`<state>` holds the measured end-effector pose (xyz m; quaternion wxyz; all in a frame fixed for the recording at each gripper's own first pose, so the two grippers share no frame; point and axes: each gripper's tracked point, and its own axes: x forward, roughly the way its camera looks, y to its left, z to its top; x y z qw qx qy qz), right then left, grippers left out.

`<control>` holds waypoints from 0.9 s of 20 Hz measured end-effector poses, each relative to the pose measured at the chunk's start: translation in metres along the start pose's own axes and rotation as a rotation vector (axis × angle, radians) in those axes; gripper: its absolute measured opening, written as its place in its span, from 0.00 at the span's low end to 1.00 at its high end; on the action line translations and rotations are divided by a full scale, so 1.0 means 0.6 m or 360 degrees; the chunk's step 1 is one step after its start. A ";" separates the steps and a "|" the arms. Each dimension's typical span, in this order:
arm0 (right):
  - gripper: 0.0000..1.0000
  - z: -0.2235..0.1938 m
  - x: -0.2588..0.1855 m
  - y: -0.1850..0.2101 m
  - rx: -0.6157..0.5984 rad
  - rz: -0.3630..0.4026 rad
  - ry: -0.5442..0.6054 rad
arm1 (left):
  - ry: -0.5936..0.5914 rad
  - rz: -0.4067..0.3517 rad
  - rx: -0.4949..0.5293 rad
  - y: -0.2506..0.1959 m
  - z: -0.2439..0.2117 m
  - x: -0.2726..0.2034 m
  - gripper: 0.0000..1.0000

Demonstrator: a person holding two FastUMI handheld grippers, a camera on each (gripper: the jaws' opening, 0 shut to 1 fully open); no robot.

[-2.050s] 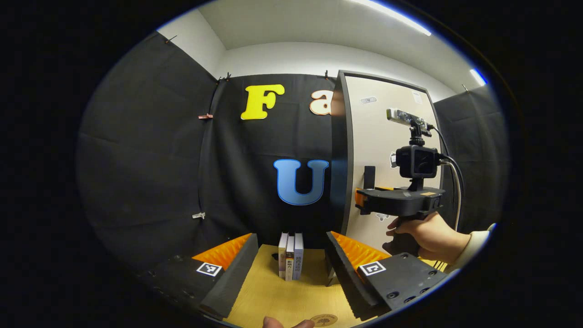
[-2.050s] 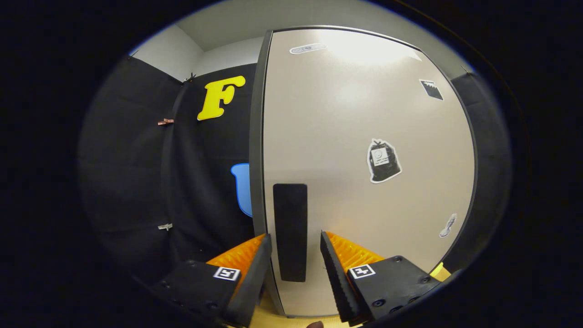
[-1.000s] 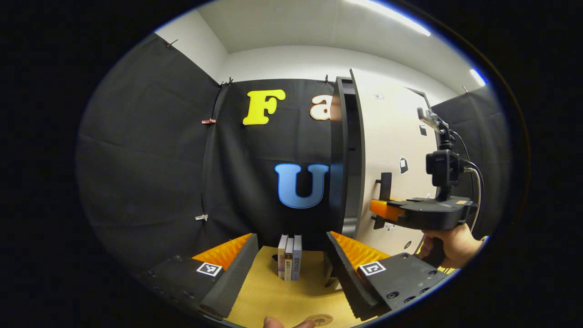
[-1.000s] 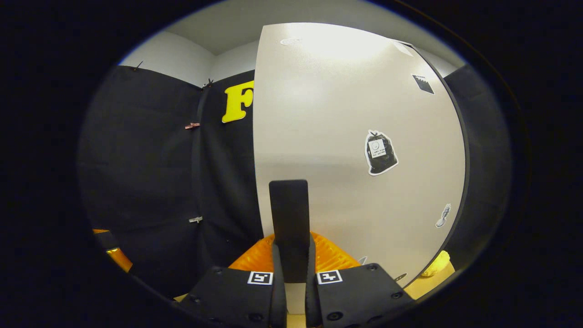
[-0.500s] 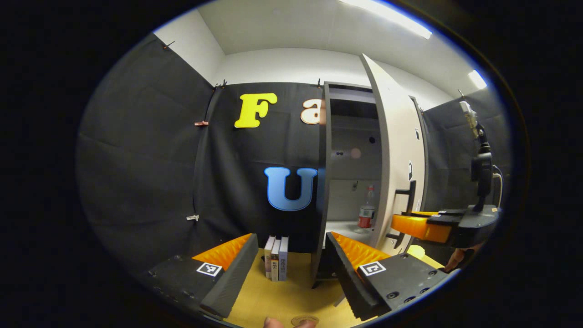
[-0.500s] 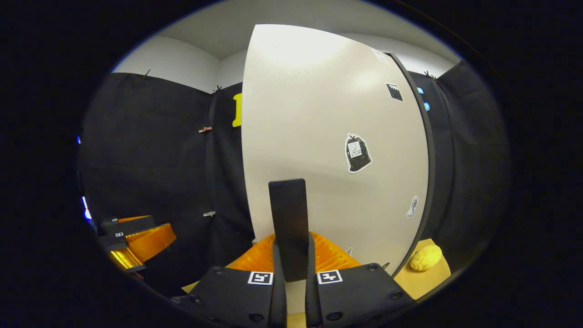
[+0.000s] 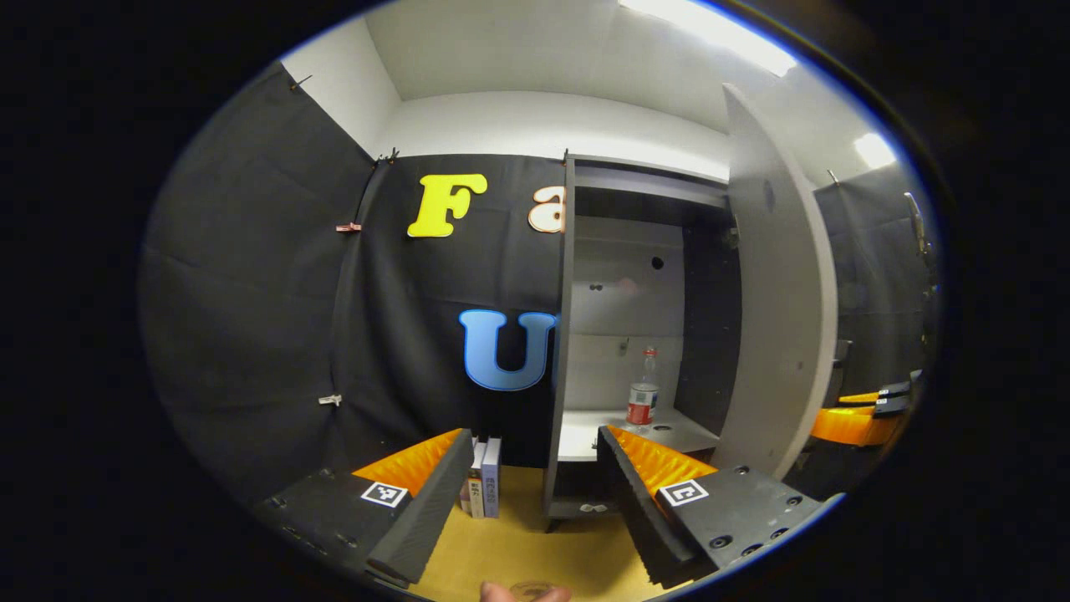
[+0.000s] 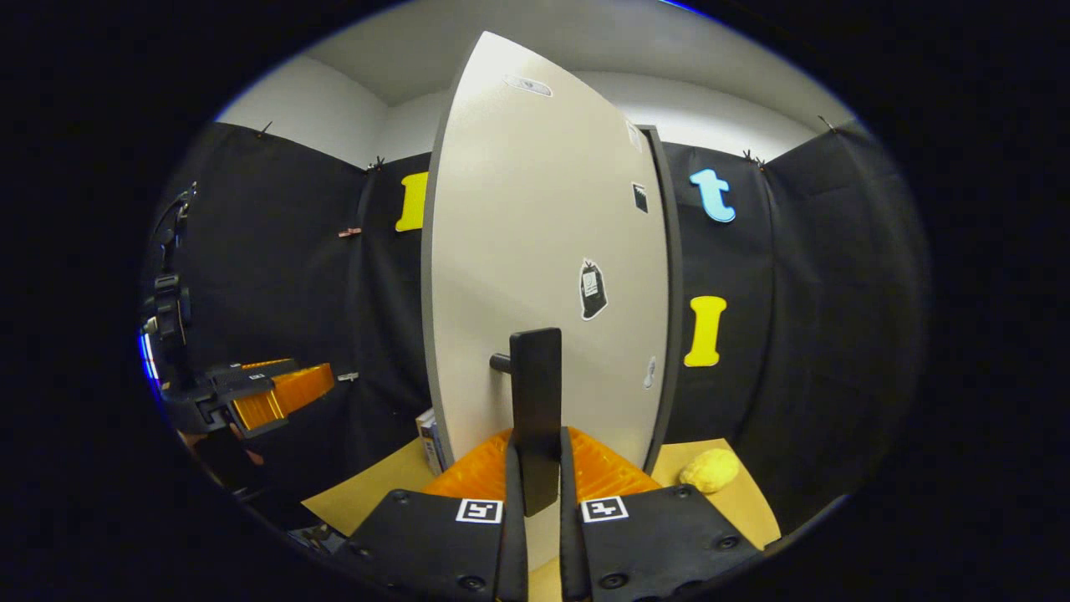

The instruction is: Open the cabinet door with the right hand, grasp the bottle in the cabinet with the left hand and place it on the coaster, then close the cabinet door with the right hand.

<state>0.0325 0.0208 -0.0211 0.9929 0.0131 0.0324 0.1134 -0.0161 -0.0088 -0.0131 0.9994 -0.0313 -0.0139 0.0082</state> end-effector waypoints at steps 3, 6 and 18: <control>0.18 0.001 -0.030 -0.045 -0.0025 -0.0110 -0.0010 | 0.0002 -0.0014 0.0002 -0.030 0.002 0.003 0.94; 0.18 0.005 -0.044 -0.087 -0.0043 -0.0185 -0.0040 | 0.0003 -0.0016 0.0032 -0.060 0.005 0.004 0.94; 0.12 0.014 -0.086 -0.198 0.0030 -0.0292 -0.0058 | 0.0019 -0.0027 0.0080 -0.166 0.004 0.032 0.92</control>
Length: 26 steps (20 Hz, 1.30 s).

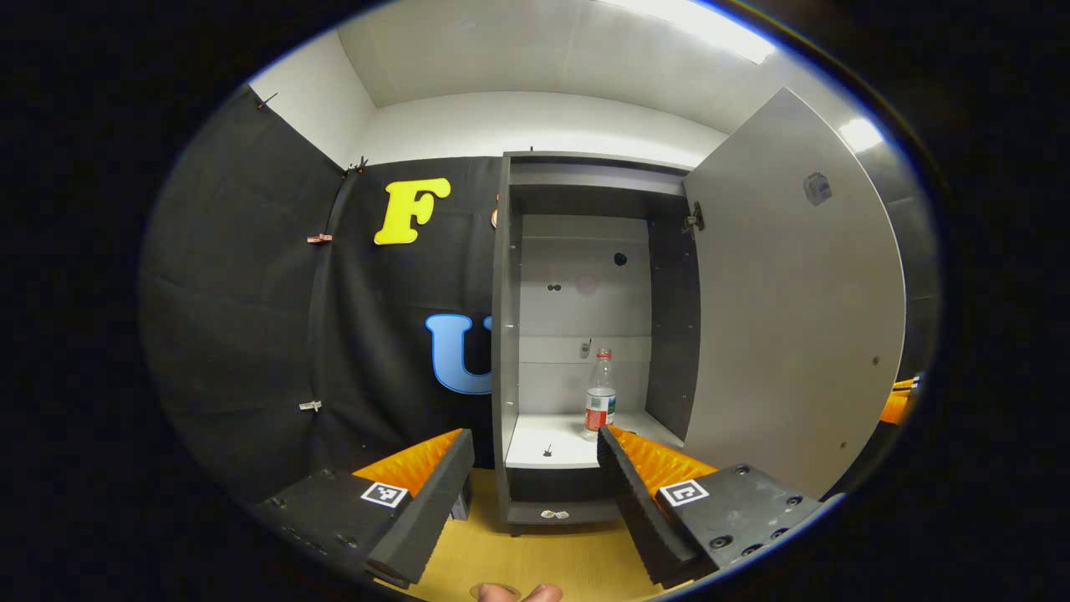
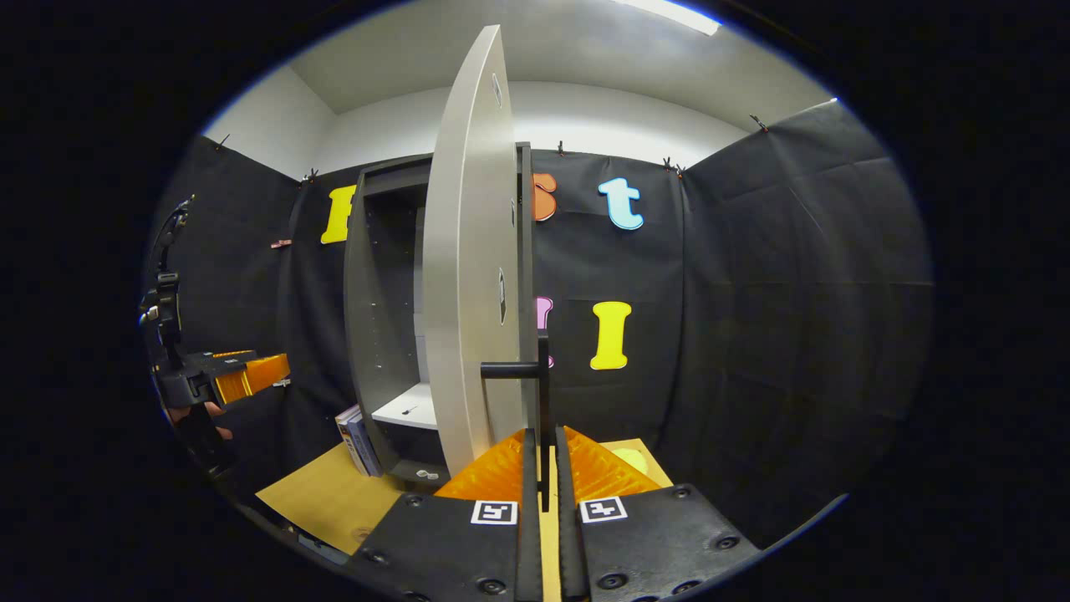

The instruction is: Open the cabinet door with the right hand, grasp the bottle in the cabinet with the left hand and place it on the coaster, then close the cabinet door with the right hand.

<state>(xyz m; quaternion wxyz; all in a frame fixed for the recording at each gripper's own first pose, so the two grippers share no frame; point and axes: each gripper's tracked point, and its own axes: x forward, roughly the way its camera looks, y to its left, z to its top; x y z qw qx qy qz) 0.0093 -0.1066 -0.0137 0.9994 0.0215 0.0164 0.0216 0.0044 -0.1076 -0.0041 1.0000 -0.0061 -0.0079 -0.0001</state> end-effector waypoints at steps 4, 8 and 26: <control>0.12 -0.001 0.014 0.001 -0.0013 0.0053 -0.0009 | 0.0001 -0.0021 0.0013 -0.028 0.001 0.011 0.94; 0.12 0.007 -0.009 -0.010 0.0018 0.0061 -0.0041 | 0.0014 -0.0084 0.0010 -0.065 -0.008 0.040 0.92; 0.98 -0.018 0.012 -0.148 -0.0072 -0.0205 -0.0045 | 0.0042 -0.0235 0.0013 -0.211 -0.094 0.396 0.94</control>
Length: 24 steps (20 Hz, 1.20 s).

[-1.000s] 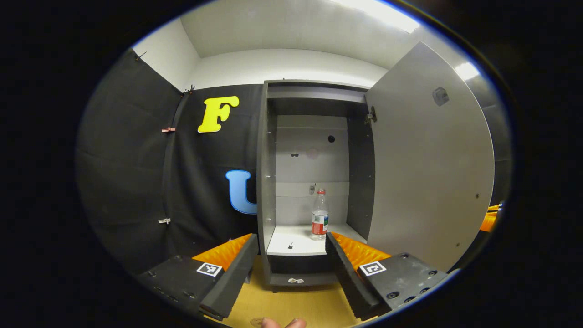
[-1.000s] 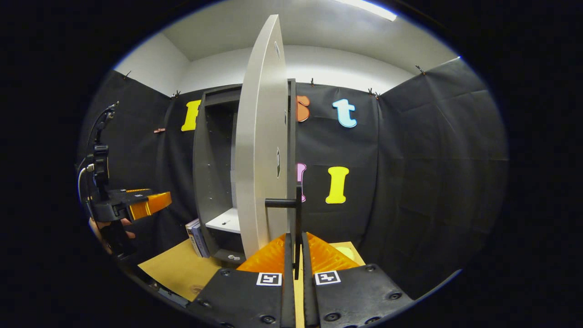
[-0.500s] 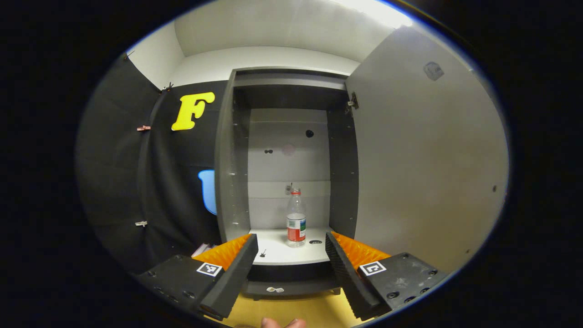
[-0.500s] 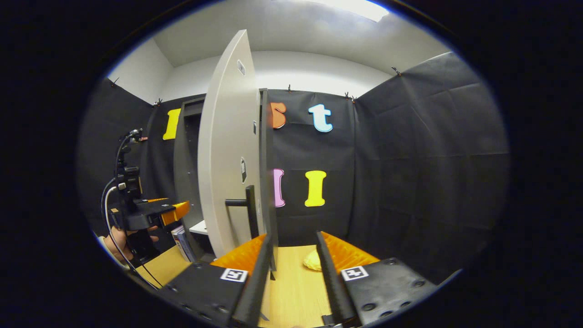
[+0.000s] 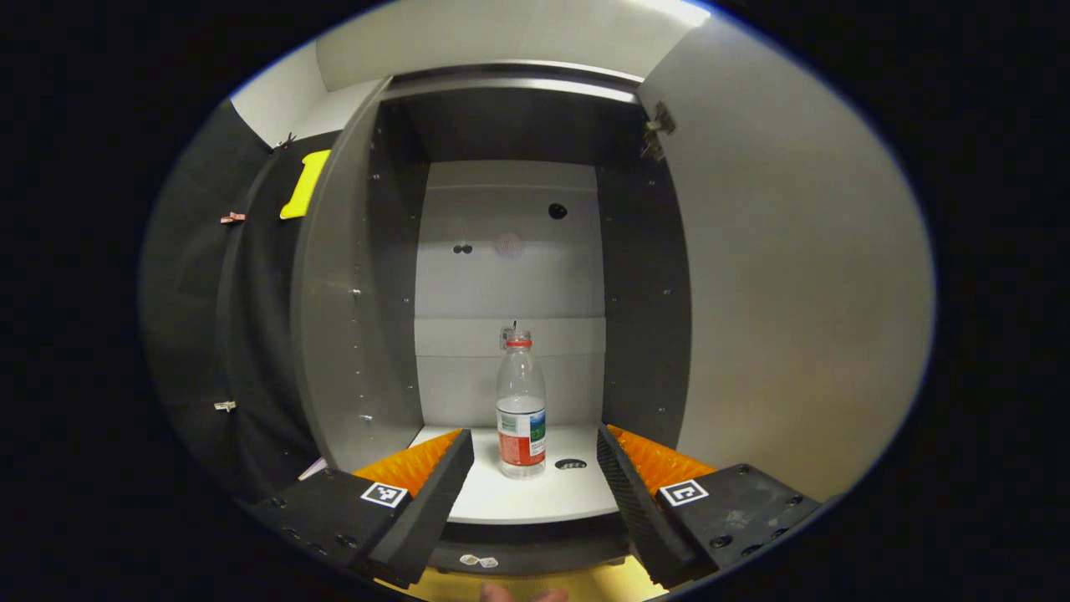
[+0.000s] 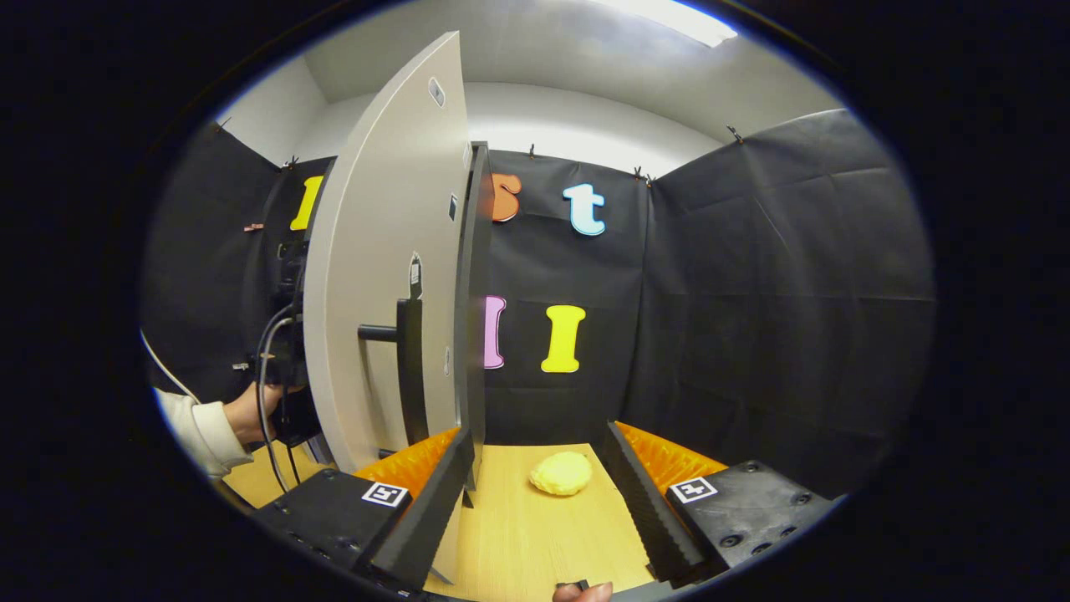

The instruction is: Open the cabinet door with the right hand, grasp the bottle in the cabinet with the left hand and place it on the coaster, then close the cabinet door with the right hand.

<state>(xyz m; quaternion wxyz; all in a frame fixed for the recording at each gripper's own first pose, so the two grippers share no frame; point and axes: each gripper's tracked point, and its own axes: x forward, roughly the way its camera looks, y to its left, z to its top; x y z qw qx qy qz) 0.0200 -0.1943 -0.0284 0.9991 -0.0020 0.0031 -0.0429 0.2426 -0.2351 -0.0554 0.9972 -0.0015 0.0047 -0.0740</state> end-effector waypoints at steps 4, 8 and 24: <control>0.98 -0.007 0.011 -0.039 0.0062 -0.0063 -0.0002 | 0.0011 0.0043 0.0016 0.011 -0.036 0.097 0.94; 1.00 -0.023 0.021 -0.067 0.0043 -0.0124 0.0023 | 0.0046 0.0060 0.0009 0.018 -0.062 0.173 0.94; 0.98 -0.031 0.025 -0.087 0.0018 -0.0205 0.0030 | 0.0103 0.0126 0.0015 0.048 -0.087 0.259 0.76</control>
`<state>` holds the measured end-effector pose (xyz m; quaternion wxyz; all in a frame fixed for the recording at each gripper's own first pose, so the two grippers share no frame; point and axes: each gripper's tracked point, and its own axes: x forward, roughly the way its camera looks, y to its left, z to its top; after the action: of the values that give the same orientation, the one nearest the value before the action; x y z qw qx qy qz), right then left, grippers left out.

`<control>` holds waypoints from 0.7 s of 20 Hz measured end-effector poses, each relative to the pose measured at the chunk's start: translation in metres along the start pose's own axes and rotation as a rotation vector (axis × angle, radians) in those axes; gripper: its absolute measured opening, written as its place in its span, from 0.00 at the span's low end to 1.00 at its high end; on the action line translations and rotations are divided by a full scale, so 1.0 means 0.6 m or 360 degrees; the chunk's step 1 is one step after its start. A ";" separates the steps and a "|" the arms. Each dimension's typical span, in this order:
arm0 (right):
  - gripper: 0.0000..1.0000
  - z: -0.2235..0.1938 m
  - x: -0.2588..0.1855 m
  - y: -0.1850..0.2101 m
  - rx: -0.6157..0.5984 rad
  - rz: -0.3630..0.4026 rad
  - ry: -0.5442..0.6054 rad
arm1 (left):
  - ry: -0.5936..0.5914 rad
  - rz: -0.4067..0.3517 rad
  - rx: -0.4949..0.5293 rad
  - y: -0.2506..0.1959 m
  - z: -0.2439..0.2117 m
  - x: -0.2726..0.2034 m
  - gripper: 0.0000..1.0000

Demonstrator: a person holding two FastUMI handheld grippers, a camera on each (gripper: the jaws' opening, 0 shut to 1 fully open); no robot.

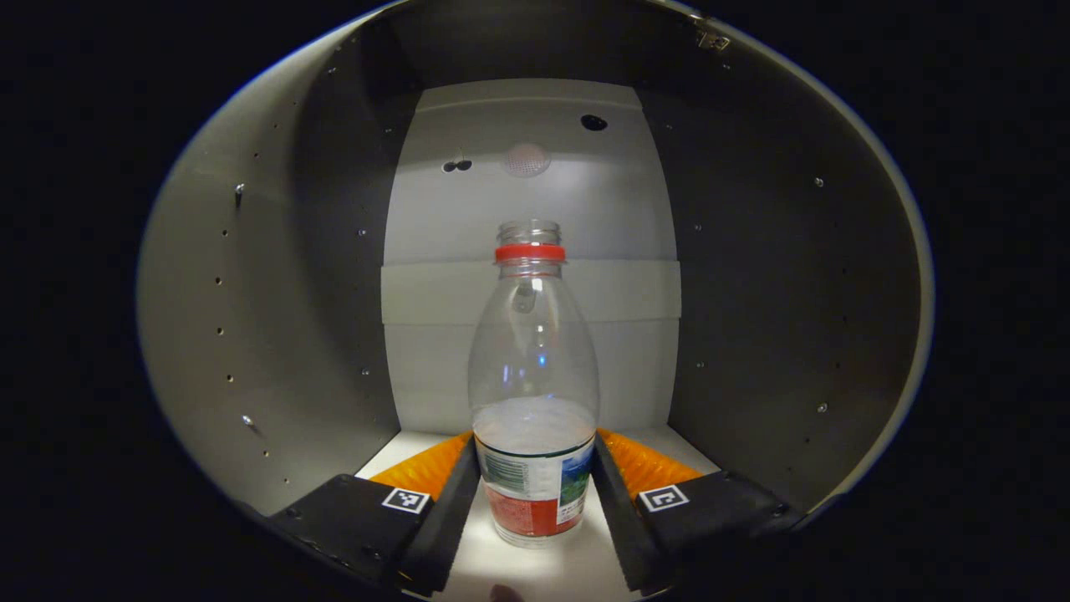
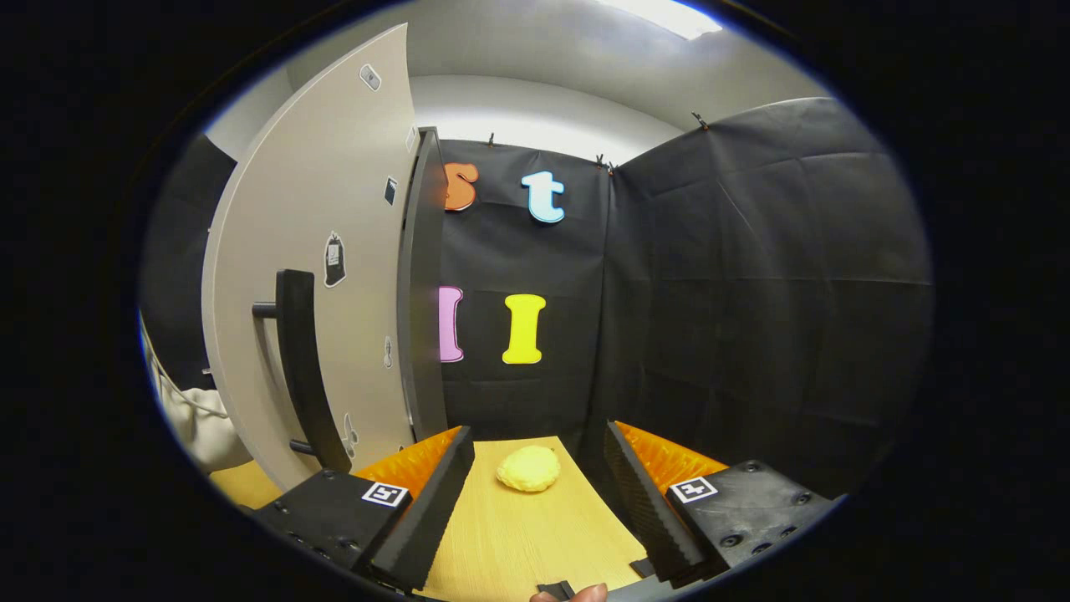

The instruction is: Open the cabinet door with the right hand, grasp the bottle in the cabinet with the left hand and place it on the coaster, then close the cabinet door with the right hand.

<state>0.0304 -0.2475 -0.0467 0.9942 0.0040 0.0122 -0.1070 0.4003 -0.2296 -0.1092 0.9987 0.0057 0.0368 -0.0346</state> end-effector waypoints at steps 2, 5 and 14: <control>0.98 0.004 -0.002 0.004 0.0003 0.0003 -0.0013 | -0.0009 -0.0019 0.0001 0.003 0.010 -0.011 0.76; 0.98 0.009 -0.005 0.017 0.0006 0.0022 -0.0029 | -0.0039 -0.0032 0.0004 0.010 0.034 -0.049 0.76; 0.98 0.028 -0.022 0.033 0.0066 0.0047 -0.0069 | -0.0120 -0.0062 -0.0024 0.067 0.089 -0.219 0.75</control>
<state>0.0223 -0.2254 -0.0296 0.9954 0.0225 -0.0118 -0.0925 0.2765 -0.1814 -0.0459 0.9985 -0.0040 -0.0005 -0.0541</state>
